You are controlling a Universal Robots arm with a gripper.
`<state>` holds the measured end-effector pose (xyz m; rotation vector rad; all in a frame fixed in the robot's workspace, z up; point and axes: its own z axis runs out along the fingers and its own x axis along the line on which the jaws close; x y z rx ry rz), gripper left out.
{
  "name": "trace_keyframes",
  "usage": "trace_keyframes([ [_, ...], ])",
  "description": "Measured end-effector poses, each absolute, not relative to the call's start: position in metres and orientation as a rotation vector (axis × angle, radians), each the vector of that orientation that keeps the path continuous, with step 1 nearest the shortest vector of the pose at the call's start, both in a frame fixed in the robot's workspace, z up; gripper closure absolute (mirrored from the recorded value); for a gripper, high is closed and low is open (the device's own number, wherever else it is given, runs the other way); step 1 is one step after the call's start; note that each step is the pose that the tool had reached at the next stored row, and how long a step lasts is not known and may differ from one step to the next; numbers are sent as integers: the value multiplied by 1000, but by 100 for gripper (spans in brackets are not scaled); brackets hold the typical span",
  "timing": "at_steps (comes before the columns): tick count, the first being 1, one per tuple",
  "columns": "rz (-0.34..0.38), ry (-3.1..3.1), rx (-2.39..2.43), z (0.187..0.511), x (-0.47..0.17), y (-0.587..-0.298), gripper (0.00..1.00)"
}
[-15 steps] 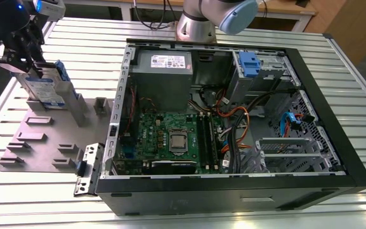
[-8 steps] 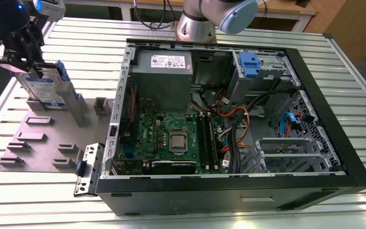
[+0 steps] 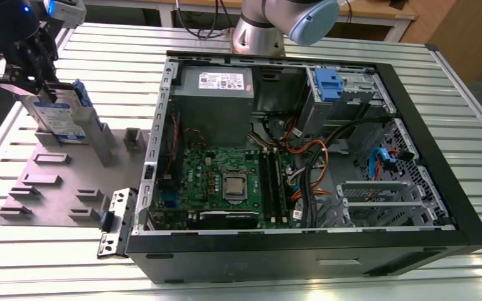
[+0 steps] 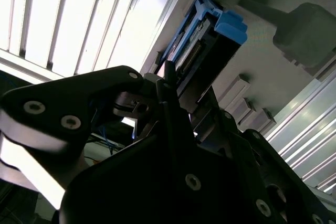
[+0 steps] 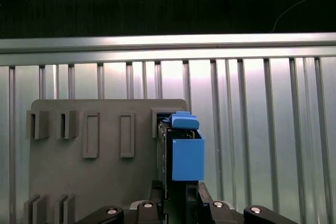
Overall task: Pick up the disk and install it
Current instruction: 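Pick up the disk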
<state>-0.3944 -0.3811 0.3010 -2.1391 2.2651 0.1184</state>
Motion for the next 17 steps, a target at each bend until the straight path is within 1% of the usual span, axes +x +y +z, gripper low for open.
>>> trace_keyframes([
  [12,118,2265,-2139,307,-394,-381,65],
  [17,102,2273,-2146,307,-395,-381,65],
])
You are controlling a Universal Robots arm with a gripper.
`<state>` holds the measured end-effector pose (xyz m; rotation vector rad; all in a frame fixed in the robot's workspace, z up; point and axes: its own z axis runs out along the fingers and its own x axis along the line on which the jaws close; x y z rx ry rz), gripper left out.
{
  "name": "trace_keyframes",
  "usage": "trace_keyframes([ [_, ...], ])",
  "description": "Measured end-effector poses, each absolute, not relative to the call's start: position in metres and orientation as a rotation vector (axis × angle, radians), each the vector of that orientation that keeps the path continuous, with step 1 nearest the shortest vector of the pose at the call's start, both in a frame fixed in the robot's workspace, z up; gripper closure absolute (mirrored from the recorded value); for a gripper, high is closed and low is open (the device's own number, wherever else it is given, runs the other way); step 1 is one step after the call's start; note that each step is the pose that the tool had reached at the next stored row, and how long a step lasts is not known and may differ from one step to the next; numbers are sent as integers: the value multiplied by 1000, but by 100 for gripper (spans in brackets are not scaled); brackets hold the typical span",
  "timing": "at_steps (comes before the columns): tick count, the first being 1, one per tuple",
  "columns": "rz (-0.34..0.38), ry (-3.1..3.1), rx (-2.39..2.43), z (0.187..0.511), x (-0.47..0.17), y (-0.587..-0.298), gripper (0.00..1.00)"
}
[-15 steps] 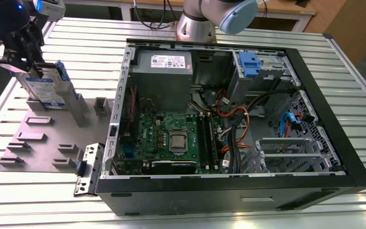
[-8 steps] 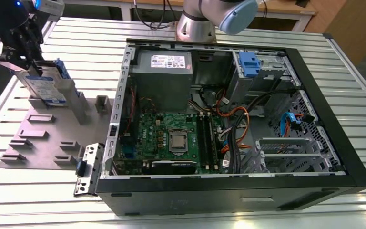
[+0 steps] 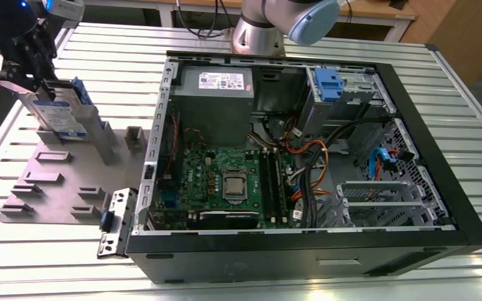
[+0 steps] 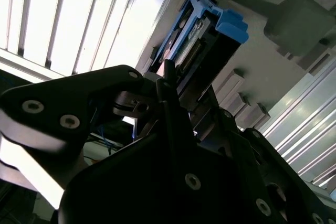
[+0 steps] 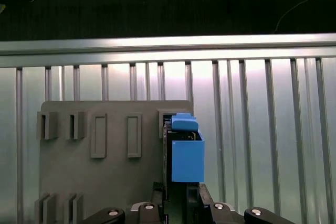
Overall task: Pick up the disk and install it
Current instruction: 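Pick up the disk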
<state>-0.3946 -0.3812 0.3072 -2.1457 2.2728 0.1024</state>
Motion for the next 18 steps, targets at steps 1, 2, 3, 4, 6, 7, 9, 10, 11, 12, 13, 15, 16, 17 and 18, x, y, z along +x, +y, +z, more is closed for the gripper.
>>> trace_keyframes([
  [1,102,2273,-2146,307,-395,-381,65],
  [2,101,2273,-2146,307,-395,-381,65],
  [3,94,2277,-2149,307,-395,-381,65],
  [4,91,2279,-2151,307,-395,-381,65],
  [6,91,2279,-2151,307,-395,-381,65],
  [7,91,2279,-2151,307,-395,-381,65],
  [9,90,2279,-2151,307,-395,-381,65],
  [10,90,2279,-2151,307,-395,-381,65],
  [11,90,2279,-2151,307,-395,-381,65],
  [12,90,2279,-2151,307,-395,-381,65],
  [13,90,2279,-2151,307,-395,-381,64],
  [15,90,2279,-2151,307,-395,-381,58],
  [16,90,2279,-2151,307,-395,-381,58],
  [17,90,2279,-2151,307,-395,-381,58],
  [18,90,2279,-2151,307,-395,-381,58],
])
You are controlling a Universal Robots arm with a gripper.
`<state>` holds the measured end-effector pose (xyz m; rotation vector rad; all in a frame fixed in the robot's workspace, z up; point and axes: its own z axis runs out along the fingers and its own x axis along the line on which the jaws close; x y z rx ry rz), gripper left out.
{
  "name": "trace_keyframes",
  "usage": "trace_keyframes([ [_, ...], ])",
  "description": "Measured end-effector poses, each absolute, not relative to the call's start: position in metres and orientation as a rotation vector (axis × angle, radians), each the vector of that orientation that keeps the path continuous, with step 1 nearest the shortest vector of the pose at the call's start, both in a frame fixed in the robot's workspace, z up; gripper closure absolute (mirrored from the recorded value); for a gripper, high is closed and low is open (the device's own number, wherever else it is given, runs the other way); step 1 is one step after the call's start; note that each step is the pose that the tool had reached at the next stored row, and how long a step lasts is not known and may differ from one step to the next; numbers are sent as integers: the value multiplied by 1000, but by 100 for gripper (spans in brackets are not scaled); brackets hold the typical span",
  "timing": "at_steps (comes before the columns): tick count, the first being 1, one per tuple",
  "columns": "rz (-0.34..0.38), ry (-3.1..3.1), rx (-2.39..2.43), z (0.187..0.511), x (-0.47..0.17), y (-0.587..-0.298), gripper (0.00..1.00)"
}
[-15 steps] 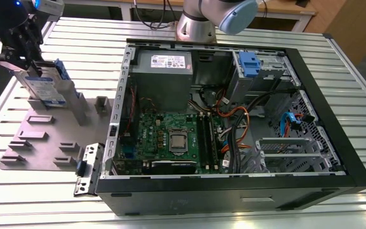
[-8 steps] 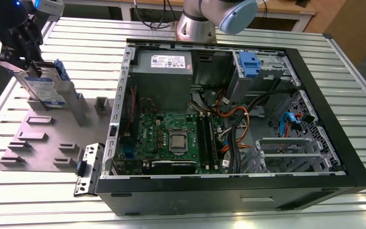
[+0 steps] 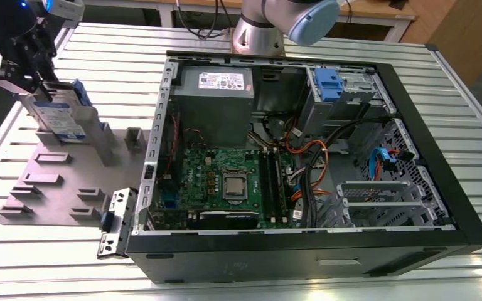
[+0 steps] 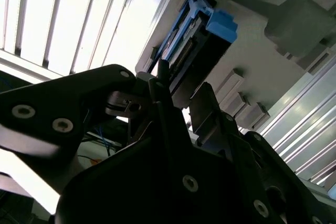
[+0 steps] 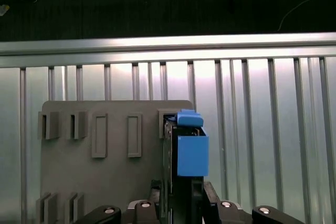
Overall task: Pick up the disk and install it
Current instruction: 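Pick up the disk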
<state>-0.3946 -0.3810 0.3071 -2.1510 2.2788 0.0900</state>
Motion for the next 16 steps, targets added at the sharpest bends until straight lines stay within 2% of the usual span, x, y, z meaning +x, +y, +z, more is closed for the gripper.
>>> trace_keyframes([
  [16,85,2283,-2151,298,-395,-380,58],
])
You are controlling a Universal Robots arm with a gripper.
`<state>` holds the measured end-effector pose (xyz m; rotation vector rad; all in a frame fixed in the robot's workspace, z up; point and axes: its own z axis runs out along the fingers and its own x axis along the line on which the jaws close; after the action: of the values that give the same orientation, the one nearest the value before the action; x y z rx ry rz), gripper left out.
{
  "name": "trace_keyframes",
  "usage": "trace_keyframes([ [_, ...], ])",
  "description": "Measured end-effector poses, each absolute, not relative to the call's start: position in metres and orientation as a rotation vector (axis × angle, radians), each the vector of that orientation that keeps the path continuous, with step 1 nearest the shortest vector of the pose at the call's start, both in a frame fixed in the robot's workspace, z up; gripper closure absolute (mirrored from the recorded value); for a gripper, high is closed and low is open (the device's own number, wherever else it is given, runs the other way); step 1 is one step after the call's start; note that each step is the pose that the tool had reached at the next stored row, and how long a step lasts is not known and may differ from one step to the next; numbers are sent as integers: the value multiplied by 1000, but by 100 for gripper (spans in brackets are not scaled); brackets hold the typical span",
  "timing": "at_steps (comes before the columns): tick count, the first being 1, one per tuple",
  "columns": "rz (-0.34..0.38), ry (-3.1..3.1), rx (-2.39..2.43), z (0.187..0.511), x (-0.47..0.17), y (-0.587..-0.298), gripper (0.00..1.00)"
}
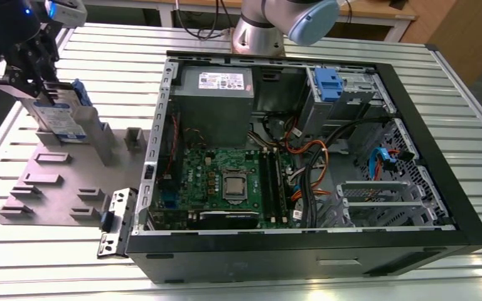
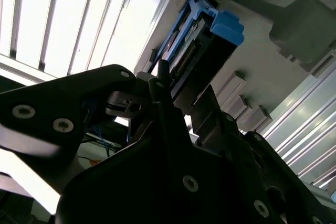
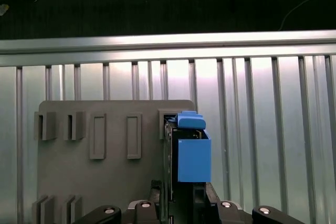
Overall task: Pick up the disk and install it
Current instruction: 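Pick up the disk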
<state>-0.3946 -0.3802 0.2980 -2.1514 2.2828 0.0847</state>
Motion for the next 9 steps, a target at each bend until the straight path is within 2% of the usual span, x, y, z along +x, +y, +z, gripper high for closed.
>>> trace_keyframes([
  [9,78,2286,-2153,299,-395,-377,58],
])
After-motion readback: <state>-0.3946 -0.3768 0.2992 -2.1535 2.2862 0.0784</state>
